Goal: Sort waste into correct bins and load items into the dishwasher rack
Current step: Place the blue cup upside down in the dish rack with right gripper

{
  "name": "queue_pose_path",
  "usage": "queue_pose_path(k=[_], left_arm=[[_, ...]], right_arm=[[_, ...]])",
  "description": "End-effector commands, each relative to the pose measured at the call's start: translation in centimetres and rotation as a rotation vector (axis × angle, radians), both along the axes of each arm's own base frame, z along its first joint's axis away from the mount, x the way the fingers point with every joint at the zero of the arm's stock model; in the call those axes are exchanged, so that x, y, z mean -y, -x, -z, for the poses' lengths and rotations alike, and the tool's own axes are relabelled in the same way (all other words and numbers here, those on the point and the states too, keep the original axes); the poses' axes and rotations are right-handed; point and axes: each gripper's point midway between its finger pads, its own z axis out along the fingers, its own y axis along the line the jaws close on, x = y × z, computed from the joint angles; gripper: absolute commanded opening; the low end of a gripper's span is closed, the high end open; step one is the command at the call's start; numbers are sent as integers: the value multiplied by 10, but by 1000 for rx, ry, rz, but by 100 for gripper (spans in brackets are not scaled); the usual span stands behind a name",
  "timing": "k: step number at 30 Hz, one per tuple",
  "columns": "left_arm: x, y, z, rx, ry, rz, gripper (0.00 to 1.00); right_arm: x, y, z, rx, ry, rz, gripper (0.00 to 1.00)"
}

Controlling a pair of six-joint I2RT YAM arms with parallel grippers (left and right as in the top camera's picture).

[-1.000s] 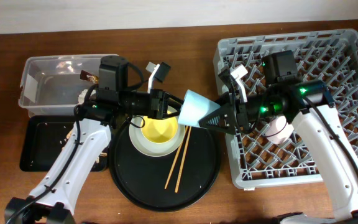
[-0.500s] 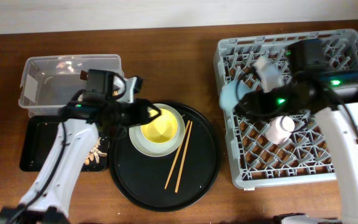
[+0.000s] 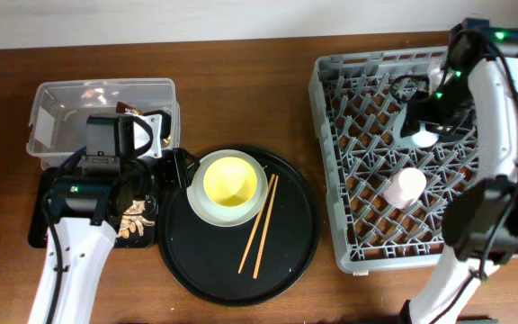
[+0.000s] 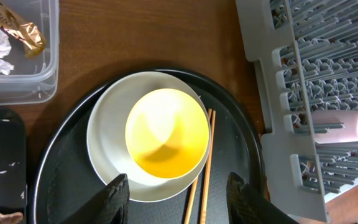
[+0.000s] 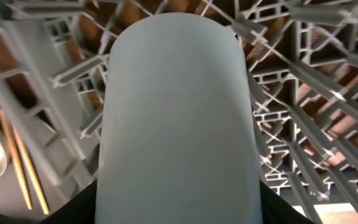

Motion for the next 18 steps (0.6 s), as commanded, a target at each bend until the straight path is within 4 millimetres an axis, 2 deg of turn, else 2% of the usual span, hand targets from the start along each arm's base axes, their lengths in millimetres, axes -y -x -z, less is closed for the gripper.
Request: queue_pose_path(k=[1, 3, 4, 8, 10, 12, 13, 15, 16, 18], left_arm=[[-3, 0, -3, 20, -18, 4, 49], [-3, 1, -3, 17, -18, 5, 49], [-3, 1, -3, 16, -18, 5, 49], [-4, 4, 0, 2, -22, 3, 50], [-12, 6, 5, -20, -61, -23, 50], [-33, 14, 17, -70, -173, -89, 52], [-46, 18, 23, -100, -235, -136, 55], [-58, 23, 27, -128, -283, -190, 55], [-73, 28, 30, -165, -326, -282, 55], [-89, 36, 33, -206, -367, -399, 56]], right_arm=[[6, -12, 11, 2, 13, 14, 64], [2, -21, 14, 30, -16, 15, 89], [-2, -25, 13, 46, -41, 16, 99], [-6, -23, 13, 38, -59, 16, 99], [-9, -19, 10, 28, -77, 17, 100], [-28, -14, -6, 56, -144, -17, 94], [-48, -11, -23, 100, -170, -68, 92], [-72, -7, -40, 143, -166, -143, 92], [-101, -2, -51, 169, -168, -233, 92], [-139, 6, -53, 168, -175, -346, 92]])
